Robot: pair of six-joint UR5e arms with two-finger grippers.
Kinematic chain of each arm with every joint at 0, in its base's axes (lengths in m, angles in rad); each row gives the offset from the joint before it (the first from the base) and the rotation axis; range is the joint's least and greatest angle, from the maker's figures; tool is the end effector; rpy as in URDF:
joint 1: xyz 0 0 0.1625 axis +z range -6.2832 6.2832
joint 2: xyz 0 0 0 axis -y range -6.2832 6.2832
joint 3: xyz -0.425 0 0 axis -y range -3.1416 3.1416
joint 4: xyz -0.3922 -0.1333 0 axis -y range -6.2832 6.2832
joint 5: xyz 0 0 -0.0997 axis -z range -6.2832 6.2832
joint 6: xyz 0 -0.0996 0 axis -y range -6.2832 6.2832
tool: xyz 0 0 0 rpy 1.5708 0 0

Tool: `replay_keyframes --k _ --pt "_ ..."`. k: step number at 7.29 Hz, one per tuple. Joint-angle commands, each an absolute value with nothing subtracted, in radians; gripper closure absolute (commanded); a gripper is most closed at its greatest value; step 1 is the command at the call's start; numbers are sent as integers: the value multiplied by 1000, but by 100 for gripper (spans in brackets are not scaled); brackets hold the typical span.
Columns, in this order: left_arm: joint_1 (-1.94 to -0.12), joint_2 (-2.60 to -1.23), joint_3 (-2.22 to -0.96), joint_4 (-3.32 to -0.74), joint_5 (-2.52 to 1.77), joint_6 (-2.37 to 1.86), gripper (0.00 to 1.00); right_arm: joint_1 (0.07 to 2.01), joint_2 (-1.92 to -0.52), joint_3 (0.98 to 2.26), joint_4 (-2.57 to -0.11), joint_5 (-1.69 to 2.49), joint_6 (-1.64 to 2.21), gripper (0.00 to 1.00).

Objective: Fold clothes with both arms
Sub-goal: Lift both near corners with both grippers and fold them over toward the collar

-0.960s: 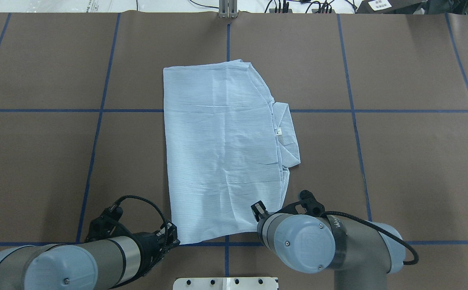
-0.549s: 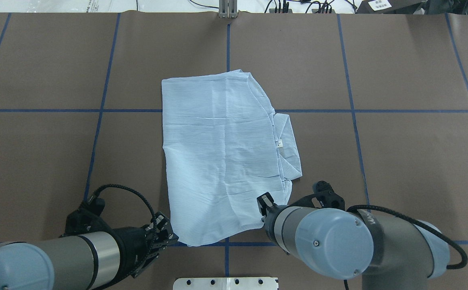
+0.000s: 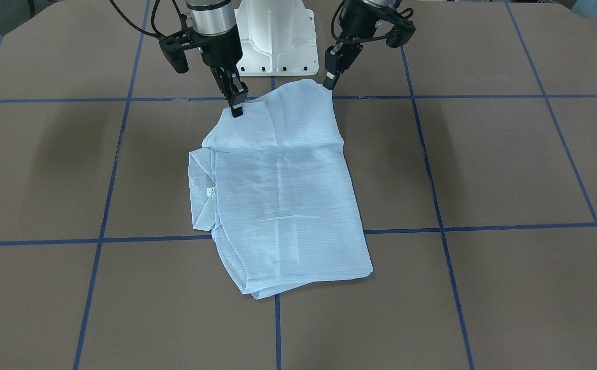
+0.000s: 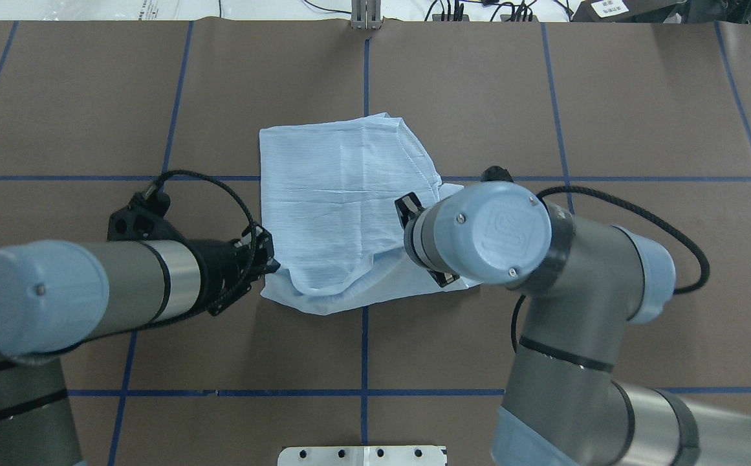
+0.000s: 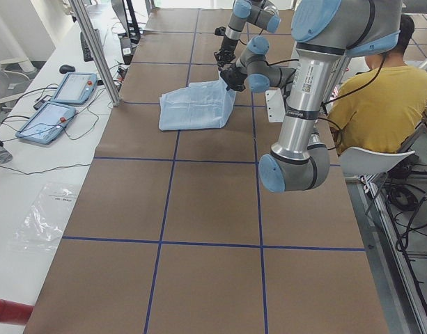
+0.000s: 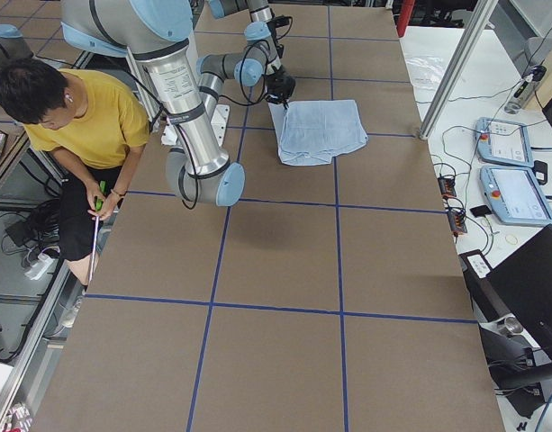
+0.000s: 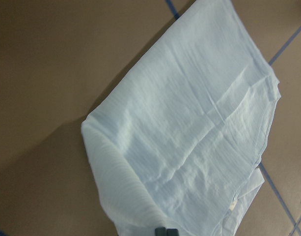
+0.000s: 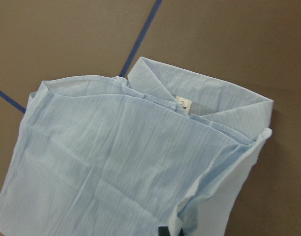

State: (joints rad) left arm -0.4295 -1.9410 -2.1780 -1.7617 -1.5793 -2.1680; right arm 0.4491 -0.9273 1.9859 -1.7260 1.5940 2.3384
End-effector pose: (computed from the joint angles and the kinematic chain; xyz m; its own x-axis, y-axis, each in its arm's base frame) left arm 0.4029 -0.3302 0.1808 0.0643 -0.6480 -0.7590 0.5387 0.6627 -0.5201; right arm -0.4720 -0.3729 0.1440 0.1112 0.8242 0.5552 -0.6877 0.4671 -0.5557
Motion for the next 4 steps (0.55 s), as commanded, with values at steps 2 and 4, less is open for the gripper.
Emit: replay_keyframes --k 2,4 --pt "-654 -2076 -1919 -1819 -1667 -2001 100 605 -760 1618 -1558 1684 2263 100" --pt "-733 -2143 -1646 -2016 -1670 -1945 100 661 -634 1368 -1485 1735 2197 100"
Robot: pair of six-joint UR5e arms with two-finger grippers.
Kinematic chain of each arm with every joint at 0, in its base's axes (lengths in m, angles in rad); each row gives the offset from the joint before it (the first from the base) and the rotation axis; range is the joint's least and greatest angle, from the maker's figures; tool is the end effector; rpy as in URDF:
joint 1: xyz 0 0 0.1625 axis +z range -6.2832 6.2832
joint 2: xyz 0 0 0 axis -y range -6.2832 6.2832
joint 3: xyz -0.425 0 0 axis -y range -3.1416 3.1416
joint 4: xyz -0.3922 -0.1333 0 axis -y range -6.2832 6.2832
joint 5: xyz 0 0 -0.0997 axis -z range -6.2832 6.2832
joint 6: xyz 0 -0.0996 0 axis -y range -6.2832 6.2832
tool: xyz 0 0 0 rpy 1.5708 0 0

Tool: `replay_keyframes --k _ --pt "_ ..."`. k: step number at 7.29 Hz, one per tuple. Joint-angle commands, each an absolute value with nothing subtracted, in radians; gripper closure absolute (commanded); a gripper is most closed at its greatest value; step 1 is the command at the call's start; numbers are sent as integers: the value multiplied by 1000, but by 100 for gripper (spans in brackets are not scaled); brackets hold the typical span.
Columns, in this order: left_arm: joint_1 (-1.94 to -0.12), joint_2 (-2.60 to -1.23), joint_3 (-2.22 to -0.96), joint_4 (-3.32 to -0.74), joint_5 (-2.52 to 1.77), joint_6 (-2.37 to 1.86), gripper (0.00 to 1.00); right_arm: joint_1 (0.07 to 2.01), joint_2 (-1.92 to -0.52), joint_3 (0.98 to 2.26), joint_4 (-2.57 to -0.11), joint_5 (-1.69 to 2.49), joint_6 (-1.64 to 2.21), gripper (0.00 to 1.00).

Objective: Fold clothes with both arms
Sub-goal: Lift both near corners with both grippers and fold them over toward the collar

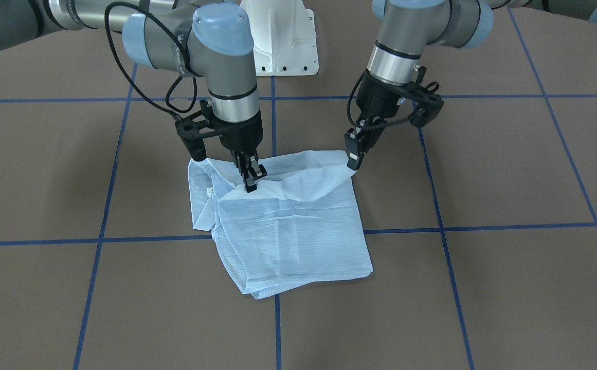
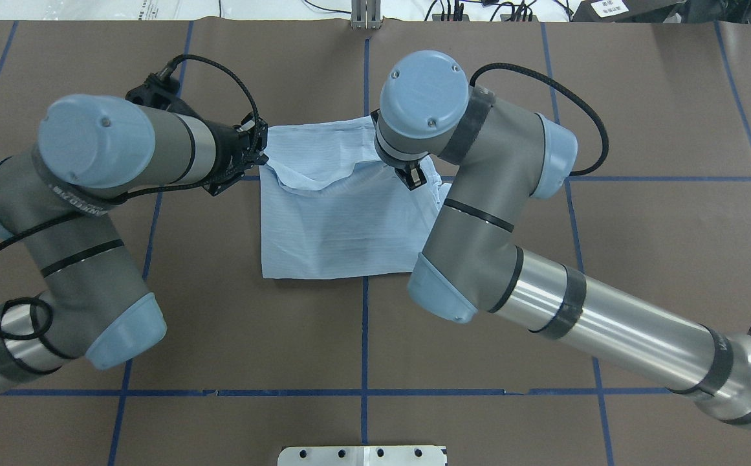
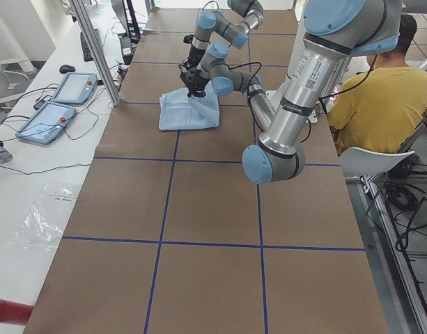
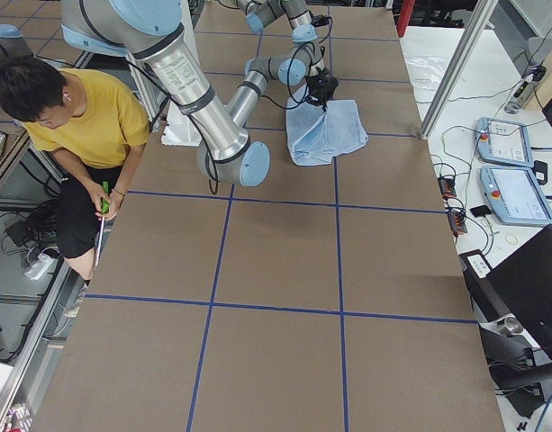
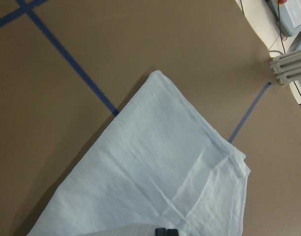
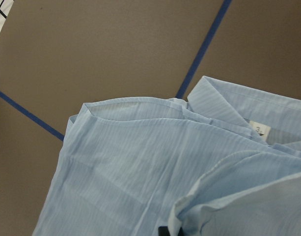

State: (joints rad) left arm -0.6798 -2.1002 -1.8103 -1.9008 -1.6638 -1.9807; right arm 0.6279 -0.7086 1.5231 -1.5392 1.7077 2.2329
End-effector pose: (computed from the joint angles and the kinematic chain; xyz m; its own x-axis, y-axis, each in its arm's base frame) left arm 0.4121 -0.4926 0.2129 0.1004 -0.5914 -0.8001 0.6560 0.6440 -0.3937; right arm -0.5219 -0.5268 0.1446 0.1162 0.8369 0.5349 -0.7236 0.4402 -0.5316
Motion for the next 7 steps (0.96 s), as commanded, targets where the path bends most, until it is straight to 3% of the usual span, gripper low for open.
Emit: replay_keyframes --k 1,4,7 --pt "-762 -2202 -1505 -2076 -1669 -1904 100 678 -594 1262 -1403 1736 2194 100" --pt "-795 -2261 -1269 -2242 -1666 -1855 100 709 -518 1015 -1248 1752 2125 100" --pt "-795 -2302 -1155 -2292 -1660 -1792 100 715 -502 939 -1194 1750 2088 100"
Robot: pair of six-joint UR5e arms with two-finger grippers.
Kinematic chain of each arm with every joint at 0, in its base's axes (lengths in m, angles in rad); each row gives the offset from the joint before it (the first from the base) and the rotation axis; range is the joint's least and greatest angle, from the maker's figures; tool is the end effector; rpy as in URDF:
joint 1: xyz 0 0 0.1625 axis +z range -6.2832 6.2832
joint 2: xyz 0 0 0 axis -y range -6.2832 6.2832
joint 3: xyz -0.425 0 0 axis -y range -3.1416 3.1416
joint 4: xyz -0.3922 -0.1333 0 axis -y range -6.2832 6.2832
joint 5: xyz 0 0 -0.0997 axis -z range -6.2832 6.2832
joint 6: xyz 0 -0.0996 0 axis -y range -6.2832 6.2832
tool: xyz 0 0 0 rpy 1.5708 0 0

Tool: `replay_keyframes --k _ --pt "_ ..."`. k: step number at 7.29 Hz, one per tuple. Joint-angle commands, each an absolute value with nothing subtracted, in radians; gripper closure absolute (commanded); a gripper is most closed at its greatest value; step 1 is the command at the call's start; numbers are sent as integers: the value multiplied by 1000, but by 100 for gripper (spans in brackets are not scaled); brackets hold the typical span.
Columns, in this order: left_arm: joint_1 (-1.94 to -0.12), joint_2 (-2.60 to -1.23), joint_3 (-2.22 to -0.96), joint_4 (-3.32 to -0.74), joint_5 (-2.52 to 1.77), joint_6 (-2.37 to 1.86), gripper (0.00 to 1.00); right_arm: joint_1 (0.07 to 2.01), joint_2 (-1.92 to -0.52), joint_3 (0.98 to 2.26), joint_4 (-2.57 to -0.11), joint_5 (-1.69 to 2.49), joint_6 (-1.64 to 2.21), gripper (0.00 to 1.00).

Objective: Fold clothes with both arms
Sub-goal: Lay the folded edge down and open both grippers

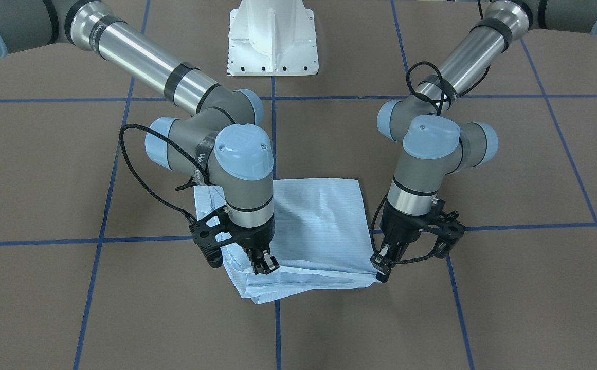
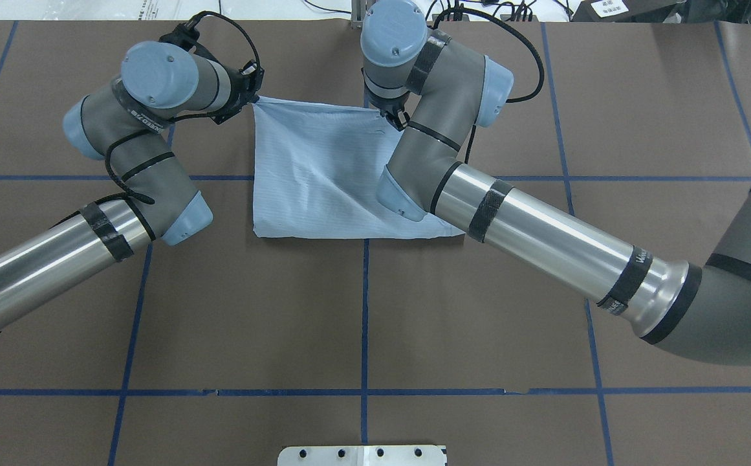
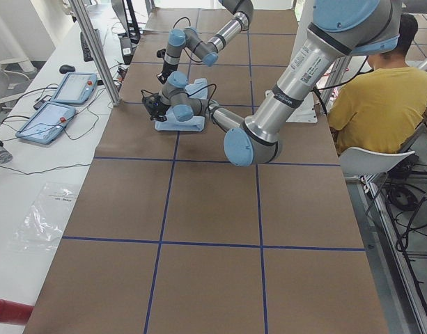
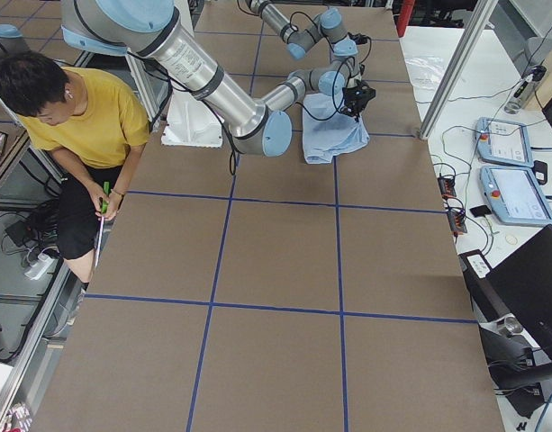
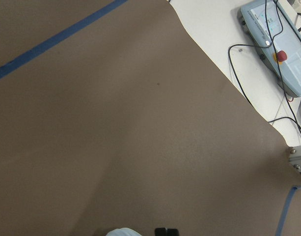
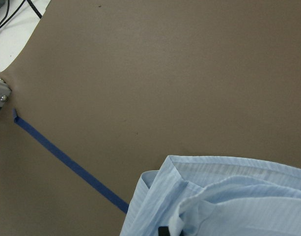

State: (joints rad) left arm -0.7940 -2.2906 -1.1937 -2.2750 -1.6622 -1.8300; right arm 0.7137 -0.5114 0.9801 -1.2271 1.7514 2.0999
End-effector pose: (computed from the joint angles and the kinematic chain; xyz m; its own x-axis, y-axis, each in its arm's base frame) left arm 0.4619 -0.6471 0.3136 0.1711 -0.5382 -0.8253 0.7228 0.6378 -0.2661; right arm -0.5747 -0.6504 0.1883 0.1735 0.8071 0.5643 -0.7333 0.4884 -0.4731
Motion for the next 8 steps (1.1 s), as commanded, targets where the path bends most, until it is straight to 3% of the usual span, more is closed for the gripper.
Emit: replay_keyframes --k 1,2,3,4,5,6,8 --pt "-795 -2306 -1152 -2292 -1660 -1787 76 721 -499 911 -1155 1747 2053 35" --pt "-799 -2309 -1137 -2293 -1657 -1778 51 733 -488 898 -1151 1749 2033 0" --pt "-819 -2309 -1135 -2295 -1658 -1740 23 762 -482 897 -1149 1756 1988 0" --pt "-839 -2309 -1135 -2299 -1660 -1737 12 787 -482 897 -1149 1781 1936 0" --pt "-845 -2307 -1138 -2302 -1666 -1721 12 808 -494 899 -1152 1820 1839 0" --pt "-848 -2296 -1159 -2301 -1669 -1641 0 825 -530 920 -1161 1839 1707 0" --pt "-882 -2152 -1318 -2295 -1829 -1387 0 924 -705 1097 -1259 2004 1422 0"
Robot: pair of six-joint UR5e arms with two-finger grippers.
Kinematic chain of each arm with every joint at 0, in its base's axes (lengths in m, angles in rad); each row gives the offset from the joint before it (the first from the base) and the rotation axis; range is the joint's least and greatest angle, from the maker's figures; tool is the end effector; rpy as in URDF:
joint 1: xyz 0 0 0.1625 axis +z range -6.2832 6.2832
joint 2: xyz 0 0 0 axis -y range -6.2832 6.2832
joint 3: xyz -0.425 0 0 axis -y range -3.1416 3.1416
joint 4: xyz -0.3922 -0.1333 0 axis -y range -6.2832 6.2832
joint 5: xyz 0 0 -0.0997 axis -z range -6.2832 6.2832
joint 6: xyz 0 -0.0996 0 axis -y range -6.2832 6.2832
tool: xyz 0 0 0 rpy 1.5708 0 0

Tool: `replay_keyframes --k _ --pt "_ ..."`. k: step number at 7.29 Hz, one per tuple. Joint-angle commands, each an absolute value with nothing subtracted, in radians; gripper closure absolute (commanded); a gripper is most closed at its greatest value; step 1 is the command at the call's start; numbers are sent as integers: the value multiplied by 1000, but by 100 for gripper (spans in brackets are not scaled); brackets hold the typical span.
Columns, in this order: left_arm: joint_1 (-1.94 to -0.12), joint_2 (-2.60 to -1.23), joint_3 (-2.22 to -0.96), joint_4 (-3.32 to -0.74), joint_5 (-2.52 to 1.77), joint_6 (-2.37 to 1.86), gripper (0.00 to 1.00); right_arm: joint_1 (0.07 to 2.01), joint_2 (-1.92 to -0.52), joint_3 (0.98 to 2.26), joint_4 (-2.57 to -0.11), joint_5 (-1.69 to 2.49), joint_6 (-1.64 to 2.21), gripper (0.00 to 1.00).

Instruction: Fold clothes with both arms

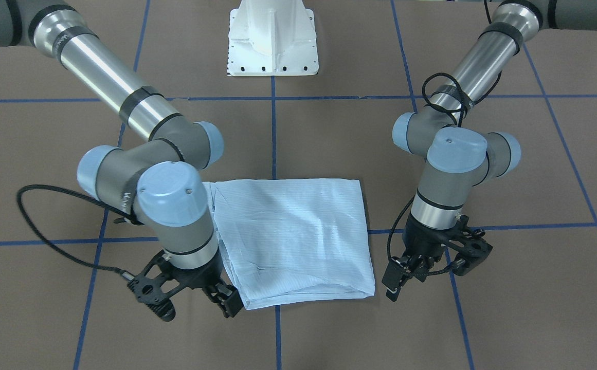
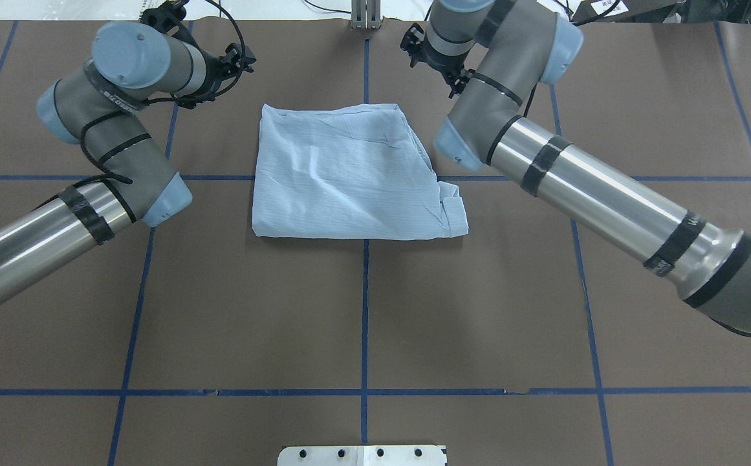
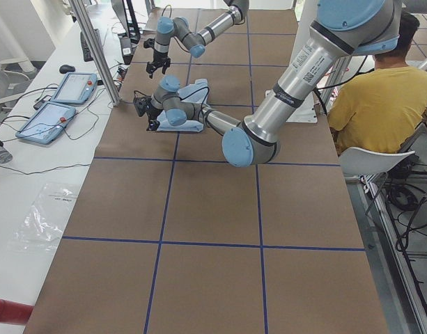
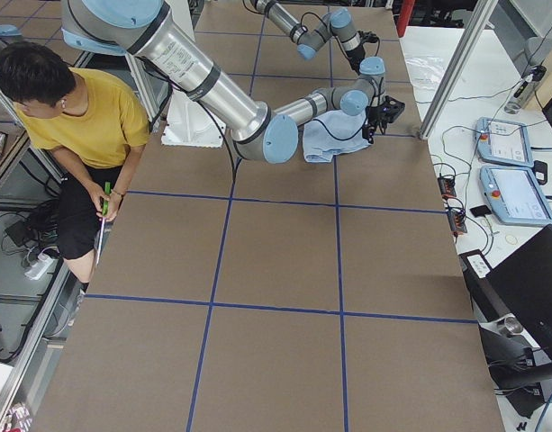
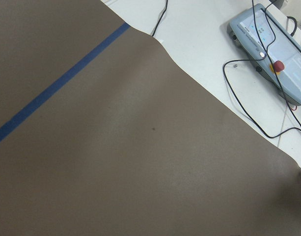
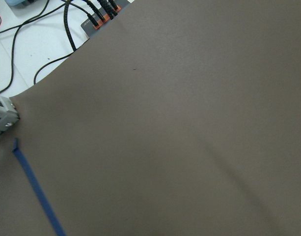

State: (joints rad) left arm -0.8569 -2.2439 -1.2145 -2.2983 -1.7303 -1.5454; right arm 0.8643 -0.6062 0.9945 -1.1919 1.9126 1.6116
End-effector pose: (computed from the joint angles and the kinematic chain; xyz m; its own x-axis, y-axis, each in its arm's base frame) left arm 0.4172 -0.6610 0.3358 0.3456 -0.3606 -0.8663 0.6477 0.7597 -0.0578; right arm -0.4753 -0.7108 0.2545 0.4439 0.5793 0.6837 -0.5842 0.7656 -0.2694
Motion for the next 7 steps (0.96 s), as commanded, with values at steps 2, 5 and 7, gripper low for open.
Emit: replay_keyframes --k 2,5,7 --pt "-990 -1975 -1471 -2289 -1960 -1027 0 1041 -844 1281 -1444 2106 1117 0" --pt "-1326 -1786 -1490 -2281 -2260 -451 0 1265 -1070 1434 -1499 2246 751 0" --pt "-1413 -1738 -1515 -2185 -2319 -257 0 1346 -1161 1552 -1692 2237 477 0"
